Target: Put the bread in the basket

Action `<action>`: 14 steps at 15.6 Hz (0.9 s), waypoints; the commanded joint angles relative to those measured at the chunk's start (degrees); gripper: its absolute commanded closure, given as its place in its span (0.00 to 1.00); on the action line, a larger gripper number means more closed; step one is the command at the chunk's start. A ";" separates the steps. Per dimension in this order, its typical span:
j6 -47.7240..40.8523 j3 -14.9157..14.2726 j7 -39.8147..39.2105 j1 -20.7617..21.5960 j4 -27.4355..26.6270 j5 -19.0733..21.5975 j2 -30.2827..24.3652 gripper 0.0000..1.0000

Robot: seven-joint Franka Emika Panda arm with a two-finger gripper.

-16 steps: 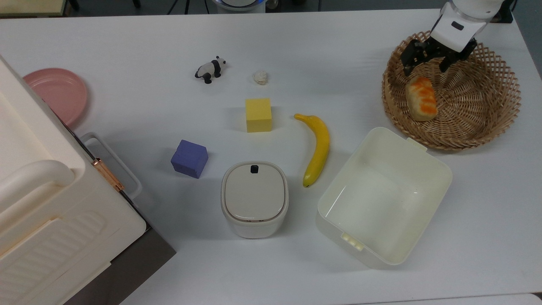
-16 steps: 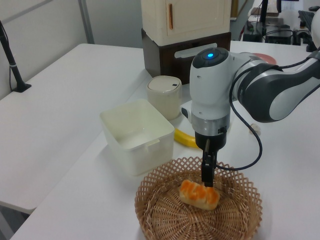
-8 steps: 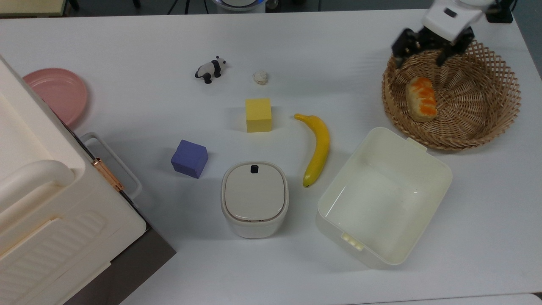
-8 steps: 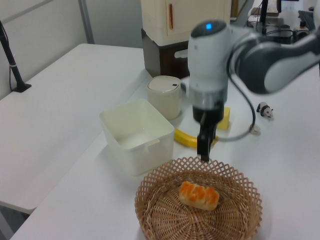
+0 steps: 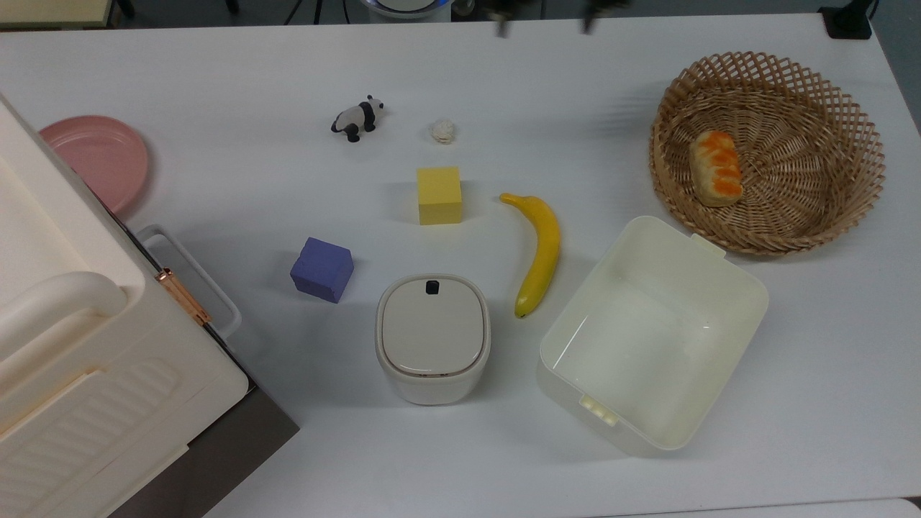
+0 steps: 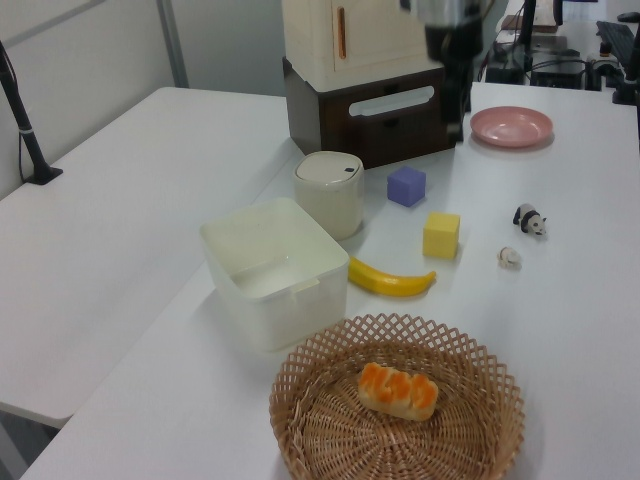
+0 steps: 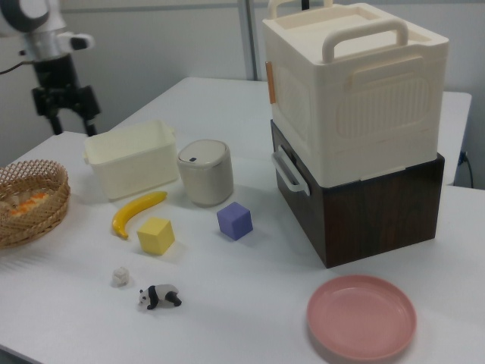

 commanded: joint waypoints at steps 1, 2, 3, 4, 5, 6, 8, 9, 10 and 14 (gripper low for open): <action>0.02 1.24 -7.00 -9.16 -2.14 0.57 -2.14 0.00; 0.02 1.15 -8.76 -11.36 -2.31 0.66 -2.32 0.00; 0.37 1.06 -10.43 -12.86 -2.92 0.57 -2.67 0.00; 1.42 0.80 -11.57 -14.00 -3.71 0.57 -3.19 0.00; 3.25 0.45 -12.37 -15.06 -4.85 0.57 -3.63 0.00; 4.66 0.10 -13.07 -16.11 -5.47 0.48 -3.81 0.00; 5.38 -1.56 -15.87 -16.83 -5.56 0.57 -3.46 0.00; 5.29 -2.44 -17.63 -16.74 -5.65 0.66 -3.29 0.00; 5.03 -2.89 -18.78 -16.83 -6.09 0.74 -3.11 0.00; 4.85 -3.86 -17.92 -16.83 -6.09 0.75 -3.29 0.00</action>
